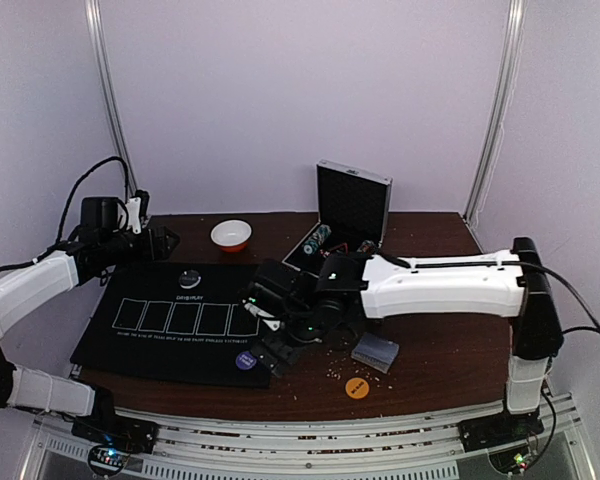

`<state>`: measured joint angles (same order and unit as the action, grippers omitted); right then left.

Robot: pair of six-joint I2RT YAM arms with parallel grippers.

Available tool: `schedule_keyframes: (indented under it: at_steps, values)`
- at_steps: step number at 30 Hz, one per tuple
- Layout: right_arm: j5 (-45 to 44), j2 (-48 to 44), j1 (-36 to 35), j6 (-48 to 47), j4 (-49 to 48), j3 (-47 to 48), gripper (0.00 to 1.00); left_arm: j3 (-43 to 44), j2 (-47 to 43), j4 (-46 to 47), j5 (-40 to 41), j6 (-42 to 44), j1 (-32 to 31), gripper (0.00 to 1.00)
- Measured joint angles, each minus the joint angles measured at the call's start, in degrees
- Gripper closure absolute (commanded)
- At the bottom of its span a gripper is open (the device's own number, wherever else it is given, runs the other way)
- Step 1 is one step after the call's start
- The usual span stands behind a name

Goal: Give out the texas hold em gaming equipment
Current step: Place the small blind button in the big blind area, then move the big blind button to the corner of the board.

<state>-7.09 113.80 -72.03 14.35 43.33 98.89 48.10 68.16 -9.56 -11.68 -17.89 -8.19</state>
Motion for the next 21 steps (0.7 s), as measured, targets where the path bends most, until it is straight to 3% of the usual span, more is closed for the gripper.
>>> schedule_keyframes:
  at_steps: [5, 9, 14, 21]
  values:
    - [-0.1, -10.8, 0.0, 11.5, 0.3, -16.5, 0.00, 0.0, 0.0, 0.0, -0.3, 0.0, 0.0, 0.18]
    - [0.3, -12.9, 0.0, 19.2, 1.7, -27.1, 0.01, 0.0, 0.0, 0.0, -0.8, 0.0, 0.0, 0.18]
    - [1.2, -12.9, 0.3, 24.1, 2.1, -33.0, 0.06, 0.0, 0.1, 0.0, -1.0, 0.0, 0.0, 0.18]
    - [2.9, -12.2, 2.6, 24.0, -0.8, -34.3, 0.21, 0.0, 0.2, 0.0, -1.0, 0.0, 0.0, 0.19]
